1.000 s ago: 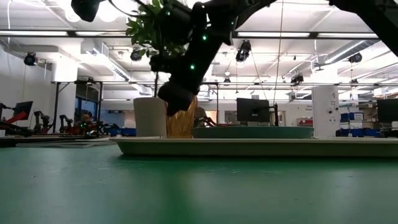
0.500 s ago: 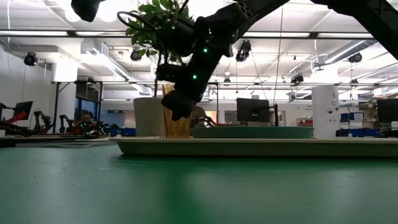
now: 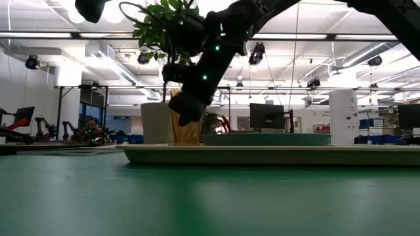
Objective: Pick and place plate/cup/fork/spoon on tray
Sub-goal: Adjust the orange fork
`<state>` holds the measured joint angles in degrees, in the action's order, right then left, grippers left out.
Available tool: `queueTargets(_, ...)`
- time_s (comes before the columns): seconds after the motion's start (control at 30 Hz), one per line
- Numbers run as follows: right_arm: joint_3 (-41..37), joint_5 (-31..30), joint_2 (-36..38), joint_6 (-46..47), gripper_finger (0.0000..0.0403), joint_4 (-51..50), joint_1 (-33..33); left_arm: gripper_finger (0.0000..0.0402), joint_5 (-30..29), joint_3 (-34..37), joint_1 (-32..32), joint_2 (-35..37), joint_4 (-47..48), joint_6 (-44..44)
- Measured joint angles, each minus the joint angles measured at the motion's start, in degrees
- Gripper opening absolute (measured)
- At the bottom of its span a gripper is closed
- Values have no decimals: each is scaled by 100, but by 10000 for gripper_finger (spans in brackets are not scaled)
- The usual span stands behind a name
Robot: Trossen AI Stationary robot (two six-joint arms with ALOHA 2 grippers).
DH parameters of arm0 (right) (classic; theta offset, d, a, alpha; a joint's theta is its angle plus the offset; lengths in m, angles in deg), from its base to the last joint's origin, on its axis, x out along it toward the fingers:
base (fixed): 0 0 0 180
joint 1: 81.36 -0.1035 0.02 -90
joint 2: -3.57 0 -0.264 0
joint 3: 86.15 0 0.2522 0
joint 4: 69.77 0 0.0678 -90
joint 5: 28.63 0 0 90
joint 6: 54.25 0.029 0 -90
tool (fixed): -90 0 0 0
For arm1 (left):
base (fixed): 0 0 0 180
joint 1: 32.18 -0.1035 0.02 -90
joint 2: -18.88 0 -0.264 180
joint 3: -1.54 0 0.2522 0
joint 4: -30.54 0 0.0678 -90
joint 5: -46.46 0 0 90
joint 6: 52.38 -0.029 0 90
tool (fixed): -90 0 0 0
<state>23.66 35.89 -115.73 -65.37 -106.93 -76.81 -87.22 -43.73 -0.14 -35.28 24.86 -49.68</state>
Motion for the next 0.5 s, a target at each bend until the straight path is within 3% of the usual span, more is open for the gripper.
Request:
queueTargets(0.1, 0, 79, 15, 63, 8, -28, -180, 46, 0, 0, 0, -6, 2, 4)
queueTargets(0.3, -277, 949, 15, 155, 8, 551, -408, 46, 6, 0, 2, -6, 46, 133)
queueTargets(0.5, -692, 952, -23, 259, 8, 1258, -413, 46, 4, 0, -2, -6, 48, 140)
